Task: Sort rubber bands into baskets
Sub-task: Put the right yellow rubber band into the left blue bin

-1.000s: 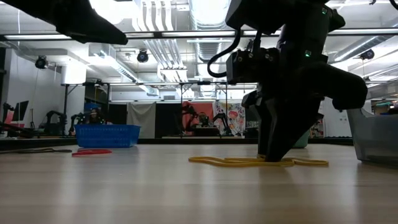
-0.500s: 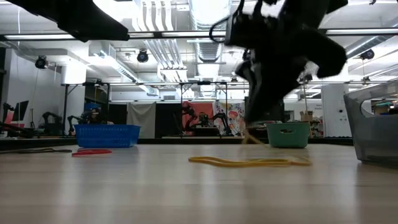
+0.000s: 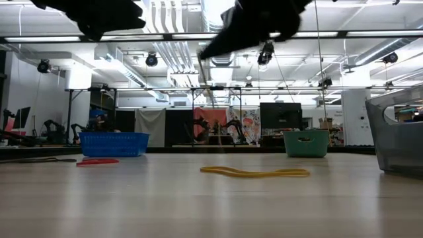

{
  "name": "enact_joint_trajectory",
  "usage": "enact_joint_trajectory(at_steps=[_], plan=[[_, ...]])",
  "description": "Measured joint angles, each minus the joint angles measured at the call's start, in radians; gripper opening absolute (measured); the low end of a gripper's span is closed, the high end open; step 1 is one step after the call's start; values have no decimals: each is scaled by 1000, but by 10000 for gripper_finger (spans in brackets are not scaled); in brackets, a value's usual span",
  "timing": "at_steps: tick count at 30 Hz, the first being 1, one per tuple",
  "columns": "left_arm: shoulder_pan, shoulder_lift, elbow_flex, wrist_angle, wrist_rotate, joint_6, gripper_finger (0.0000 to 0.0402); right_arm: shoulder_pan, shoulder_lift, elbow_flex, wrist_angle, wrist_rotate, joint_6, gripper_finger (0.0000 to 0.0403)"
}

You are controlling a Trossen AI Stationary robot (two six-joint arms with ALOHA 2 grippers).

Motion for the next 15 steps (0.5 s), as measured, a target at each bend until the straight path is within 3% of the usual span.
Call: enact_joint_trajectory(at_steps=[6, 15], plan=[[1, 68, 0, 44, 28, -57, 169, -20, 10, 0, 163, -2, -138, 12], [33, 215, 0, 231, 27, -65, 211, -41, 11, 0, 248, -9, -249, 12]])
